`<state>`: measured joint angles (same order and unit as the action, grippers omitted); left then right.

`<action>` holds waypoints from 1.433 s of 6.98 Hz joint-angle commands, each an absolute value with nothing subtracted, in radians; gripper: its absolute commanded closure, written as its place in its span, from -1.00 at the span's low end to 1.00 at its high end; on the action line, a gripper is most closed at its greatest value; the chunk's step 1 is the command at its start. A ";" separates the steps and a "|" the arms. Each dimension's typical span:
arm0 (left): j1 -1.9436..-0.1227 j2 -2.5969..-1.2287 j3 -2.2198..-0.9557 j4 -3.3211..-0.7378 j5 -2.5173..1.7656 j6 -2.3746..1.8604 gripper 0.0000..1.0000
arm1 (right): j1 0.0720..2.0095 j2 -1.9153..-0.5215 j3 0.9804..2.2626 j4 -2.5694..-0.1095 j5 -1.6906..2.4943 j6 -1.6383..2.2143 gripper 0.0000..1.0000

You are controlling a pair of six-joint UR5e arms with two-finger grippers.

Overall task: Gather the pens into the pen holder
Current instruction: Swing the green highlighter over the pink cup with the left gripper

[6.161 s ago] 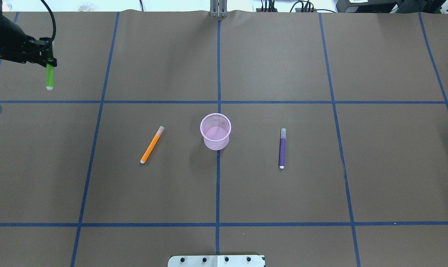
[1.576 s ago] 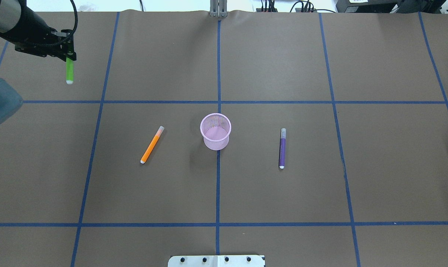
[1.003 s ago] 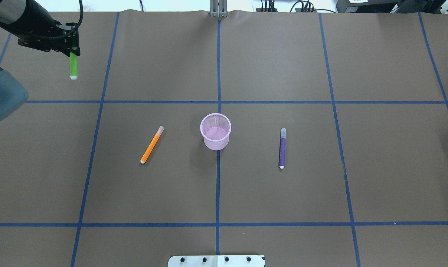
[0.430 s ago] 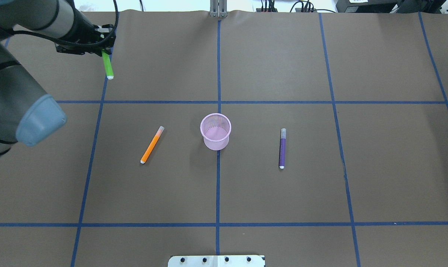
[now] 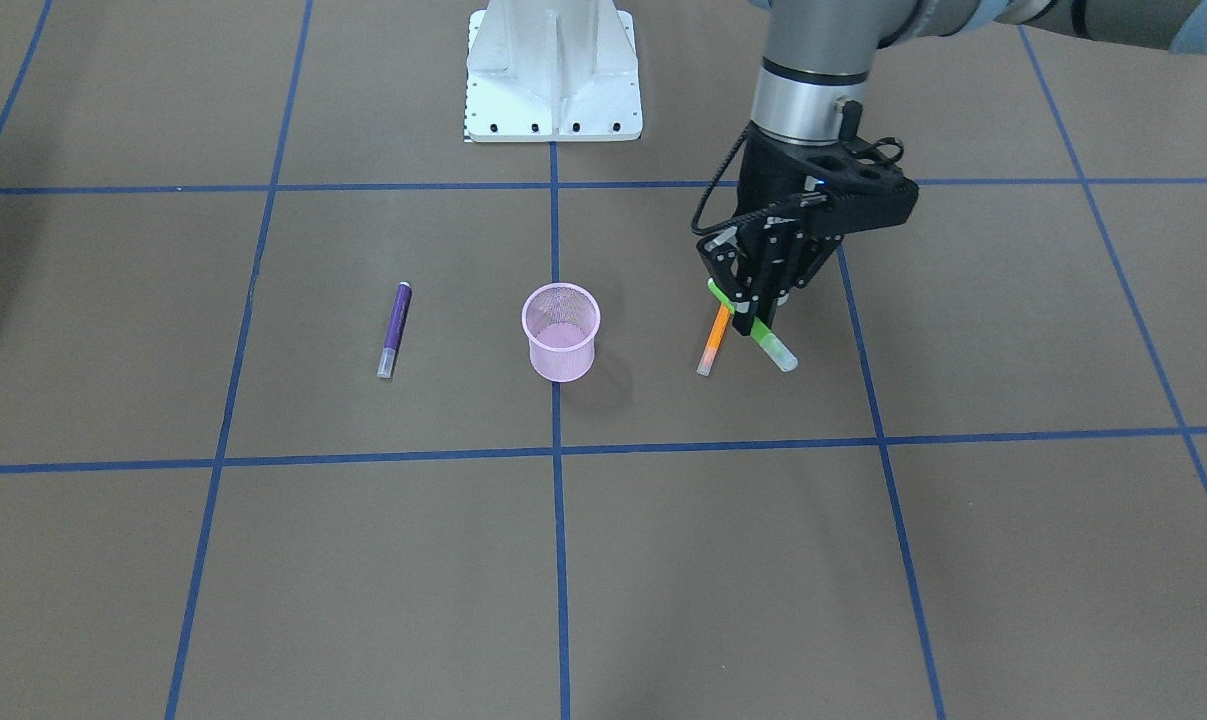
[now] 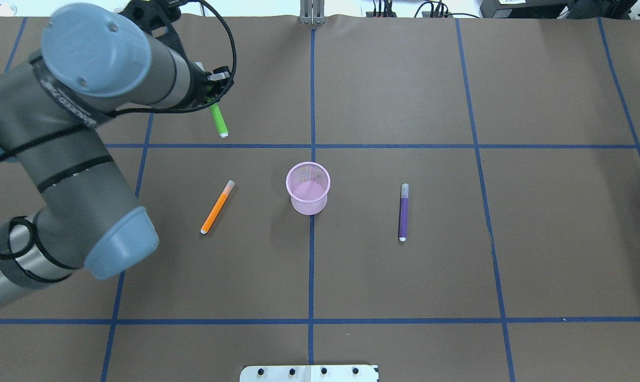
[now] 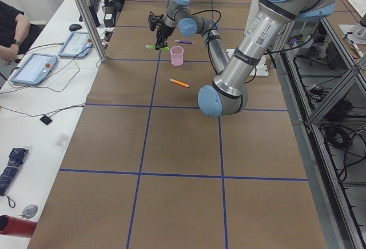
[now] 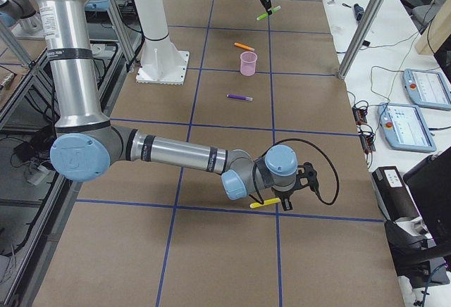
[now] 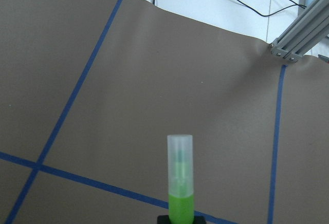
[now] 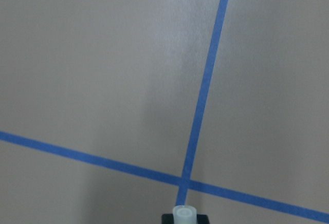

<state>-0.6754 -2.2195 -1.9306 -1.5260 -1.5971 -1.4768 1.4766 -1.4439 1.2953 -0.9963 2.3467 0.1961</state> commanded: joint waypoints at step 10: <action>-0.387 -2.382 -1.595 -1.713 -1.091 -1.638 1.00 | 1.476 -1.325 1.319 -1.005 2.333 0.365 1.00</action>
<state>-0.3983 -2.3850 -1.5921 -1.7125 -1.0944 -1.6394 1.4757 -1.3260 1.3192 -1.0057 2.3315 0.3639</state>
